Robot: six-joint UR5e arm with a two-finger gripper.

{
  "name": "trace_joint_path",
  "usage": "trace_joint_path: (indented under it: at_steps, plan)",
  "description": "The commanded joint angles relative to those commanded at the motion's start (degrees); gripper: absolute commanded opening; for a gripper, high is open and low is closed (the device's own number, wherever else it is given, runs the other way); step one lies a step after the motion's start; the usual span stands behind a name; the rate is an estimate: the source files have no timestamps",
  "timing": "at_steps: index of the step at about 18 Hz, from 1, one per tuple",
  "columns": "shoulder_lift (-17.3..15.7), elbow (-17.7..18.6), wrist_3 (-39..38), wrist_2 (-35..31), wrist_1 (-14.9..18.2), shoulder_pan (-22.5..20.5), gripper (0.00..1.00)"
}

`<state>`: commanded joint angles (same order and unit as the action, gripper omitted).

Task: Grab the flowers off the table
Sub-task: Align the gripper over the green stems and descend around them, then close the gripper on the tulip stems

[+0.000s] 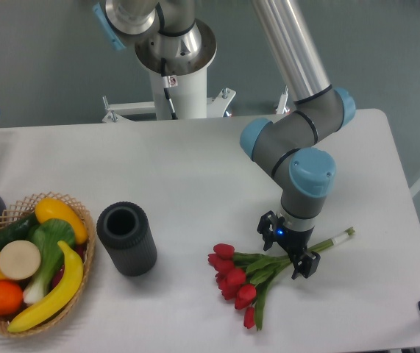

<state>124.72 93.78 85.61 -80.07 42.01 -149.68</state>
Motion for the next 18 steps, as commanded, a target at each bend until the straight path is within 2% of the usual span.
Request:
trace_joint_path:
  at_steps: [3,7,11,14,18]
  plan:
    - [0.00,0.00,-0.18,0.00,0.00,0.09,0.72]
    - [-0.09,0.00,-0.09,0.00,0.00,0.09,0.70]
    - [0.00,0.09,-0.09,0.00,-0.26,0.09,0.63]
    - [-0.09,0.18,-0.18,-0.09,-0.26,0.09,0.53]
    - [-0.26,0.44,-0.09,-0.09,-0.35,0.09,0.46]
